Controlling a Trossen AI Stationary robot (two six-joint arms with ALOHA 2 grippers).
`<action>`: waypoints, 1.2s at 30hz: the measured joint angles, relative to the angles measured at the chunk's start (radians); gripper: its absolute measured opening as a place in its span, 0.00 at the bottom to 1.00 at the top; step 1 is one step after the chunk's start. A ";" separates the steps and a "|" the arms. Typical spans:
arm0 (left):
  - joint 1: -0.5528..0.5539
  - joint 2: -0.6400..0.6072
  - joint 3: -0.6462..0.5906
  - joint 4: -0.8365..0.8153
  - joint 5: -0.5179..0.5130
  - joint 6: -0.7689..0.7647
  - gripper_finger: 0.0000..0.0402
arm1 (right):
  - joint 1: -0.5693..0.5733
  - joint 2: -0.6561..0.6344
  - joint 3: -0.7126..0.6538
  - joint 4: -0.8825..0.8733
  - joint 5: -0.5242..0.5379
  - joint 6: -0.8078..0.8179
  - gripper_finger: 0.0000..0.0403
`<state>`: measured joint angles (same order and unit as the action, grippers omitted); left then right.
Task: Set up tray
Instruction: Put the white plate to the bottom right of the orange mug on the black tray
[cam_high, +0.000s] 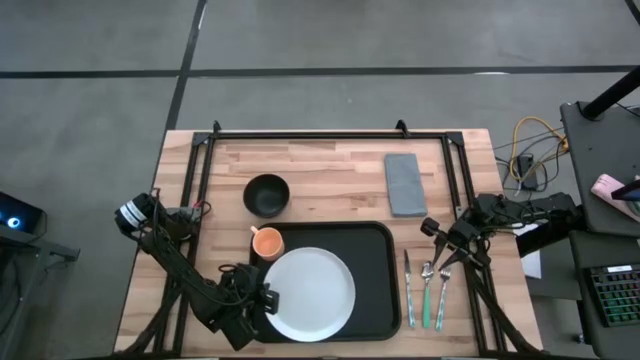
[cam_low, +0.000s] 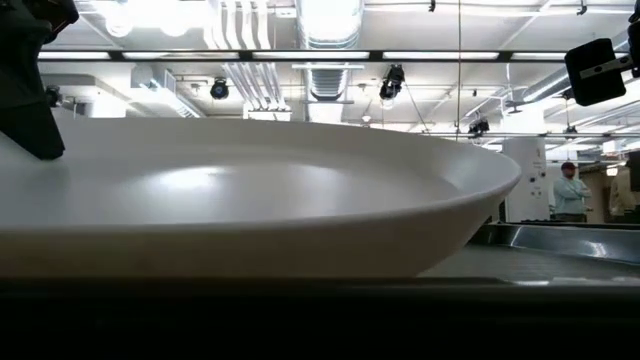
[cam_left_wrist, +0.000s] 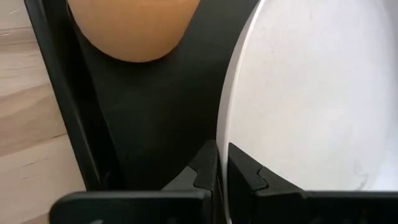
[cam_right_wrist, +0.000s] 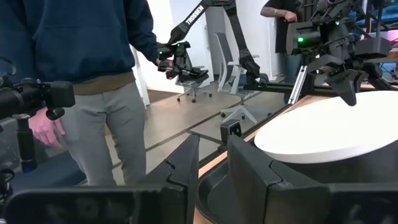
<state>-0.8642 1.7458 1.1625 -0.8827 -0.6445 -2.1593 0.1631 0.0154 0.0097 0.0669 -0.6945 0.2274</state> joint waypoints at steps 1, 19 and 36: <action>0.000 0.000 0.000 0.000 0.000 0.000 0.00 | 0.000 0.000 0.000 0.000 0.000 0.000 0.19; 0.000 -0.001 -0.003 -0.012 0.018 0.011 0.00 | 0.000 0.000 0.000 0.000 0.000 0.000 0.17; -0.001 -0.001 -0.006 -0.015 0.031 0.055 0.19 | 0.000 0.000 0.000 0.000 0.000 0.000 0.19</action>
<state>-0.8650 1.7451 1.1561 -0.8977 -0.6132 -2.1044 0.1634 0.0154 0.0097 0.0670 -0.6945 0.2276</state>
